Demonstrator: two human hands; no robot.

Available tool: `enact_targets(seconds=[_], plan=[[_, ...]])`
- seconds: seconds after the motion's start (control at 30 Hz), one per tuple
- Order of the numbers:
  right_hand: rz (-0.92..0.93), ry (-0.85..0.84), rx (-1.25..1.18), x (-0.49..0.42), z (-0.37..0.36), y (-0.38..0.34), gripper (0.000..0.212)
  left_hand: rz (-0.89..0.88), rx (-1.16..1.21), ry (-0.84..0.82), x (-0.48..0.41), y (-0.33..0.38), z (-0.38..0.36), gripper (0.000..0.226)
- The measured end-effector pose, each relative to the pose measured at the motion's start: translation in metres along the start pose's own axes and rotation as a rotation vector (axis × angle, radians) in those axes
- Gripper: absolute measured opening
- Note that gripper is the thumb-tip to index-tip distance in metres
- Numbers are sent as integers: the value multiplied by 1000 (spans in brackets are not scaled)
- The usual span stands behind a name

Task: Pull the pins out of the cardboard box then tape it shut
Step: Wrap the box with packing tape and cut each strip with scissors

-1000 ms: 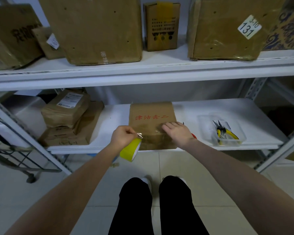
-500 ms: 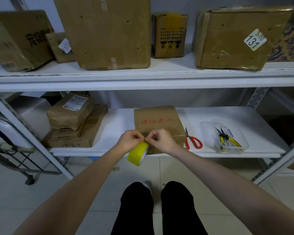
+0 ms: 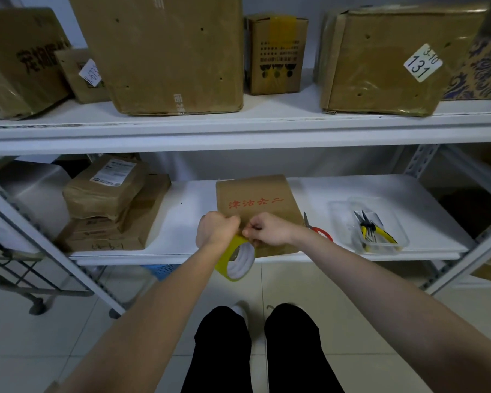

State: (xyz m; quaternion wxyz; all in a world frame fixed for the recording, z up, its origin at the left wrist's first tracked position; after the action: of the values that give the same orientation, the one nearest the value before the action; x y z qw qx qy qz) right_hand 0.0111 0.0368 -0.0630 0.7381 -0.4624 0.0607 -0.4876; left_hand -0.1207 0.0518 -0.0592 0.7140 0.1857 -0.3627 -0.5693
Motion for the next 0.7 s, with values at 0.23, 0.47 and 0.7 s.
enact_targets(seconds=[0.23, 0.47, 0.7], plan=[[-56, -285, 211, 5, -16, 21, 24, -178, -195, -1, -42, 4, 7, 23], [-50, -159, 236, -5, -7, 35, 13, -252, -327, -233, -34, -7, -38, 60], [-47, 5, 317, 6, 11, 40, 11, -66, -167, -274, -12, 8, -48, 51]])
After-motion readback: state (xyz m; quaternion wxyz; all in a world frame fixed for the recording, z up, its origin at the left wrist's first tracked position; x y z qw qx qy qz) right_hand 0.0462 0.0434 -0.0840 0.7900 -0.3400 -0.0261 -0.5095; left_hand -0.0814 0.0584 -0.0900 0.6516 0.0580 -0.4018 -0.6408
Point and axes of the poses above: each hand's wrist, its own x-axis away from the middle knuckle, its own z-axis out of the back of the hand, y = z × x, the point moved 8 cm from there along -x, towards the middle knuckle, and after that the axes turned 12 degrees about -y, right-handed, at the moved point
